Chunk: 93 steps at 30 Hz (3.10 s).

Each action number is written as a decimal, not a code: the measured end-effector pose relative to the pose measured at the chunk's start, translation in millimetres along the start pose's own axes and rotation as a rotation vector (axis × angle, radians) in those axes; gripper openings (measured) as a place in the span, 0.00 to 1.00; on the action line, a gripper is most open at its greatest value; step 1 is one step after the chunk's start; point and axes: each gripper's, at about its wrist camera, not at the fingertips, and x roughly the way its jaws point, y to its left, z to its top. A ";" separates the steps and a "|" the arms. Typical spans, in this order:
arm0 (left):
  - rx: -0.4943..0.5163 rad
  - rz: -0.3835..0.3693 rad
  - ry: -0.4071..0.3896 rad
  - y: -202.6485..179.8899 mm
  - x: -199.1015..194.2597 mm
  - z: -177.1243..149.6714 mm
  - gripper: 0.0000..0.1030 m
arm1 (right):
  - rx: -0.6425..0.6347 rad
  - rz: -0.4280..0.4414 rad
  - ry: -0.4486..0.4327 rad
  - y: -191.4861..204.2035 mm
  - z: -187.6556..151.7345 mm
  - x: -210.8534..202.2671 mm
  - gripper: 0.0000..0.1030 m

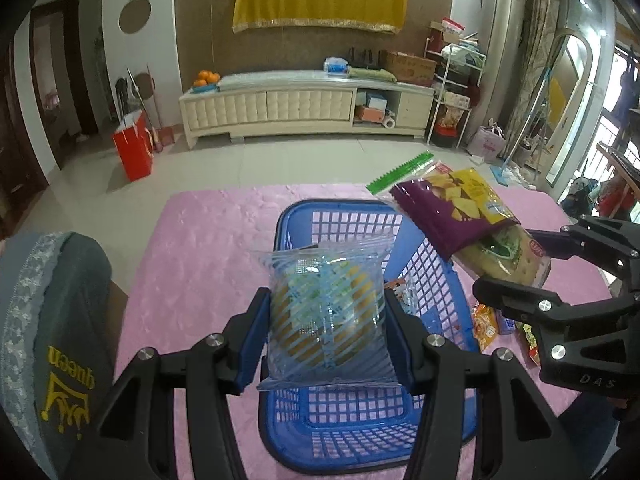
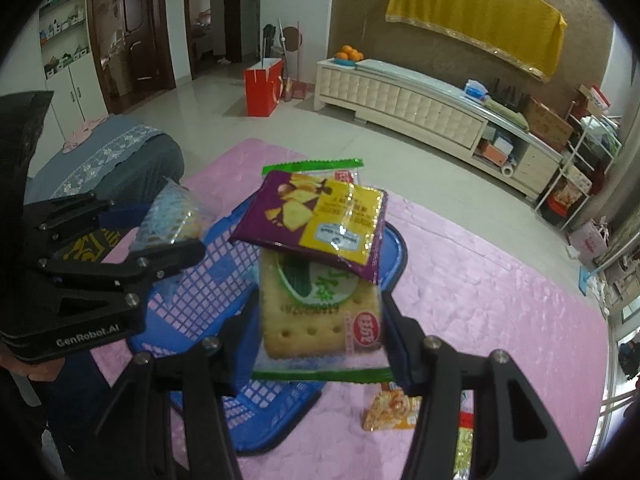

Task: Organize snacks
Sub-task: 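Carry the pastry bag and cracker stack over the blue basket with both grippers, then open both grippers to drop the snacks into the basket, then withdraw both grippers from the basket to the remaining snacks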

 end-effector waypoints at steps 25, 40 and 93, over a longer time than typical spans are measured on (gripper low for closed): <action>0.047 -0.017 0.066 4.0 53.9 8.7 0.74 | -0.032 0.059 0.100 2.5 9.8 69.6 0.58; 0.029 -0.010 0.059 3.2 34.6 -1.0 0.74 | -0.051 0.006 0.079 -1.8 5.0 41.6 0.84; 0.335 -0.178 0.118 -234.7 48.6 -59.2 0.76 | 0.331 -0.147 0.092 -146.6 -175.8 -53.6 0.84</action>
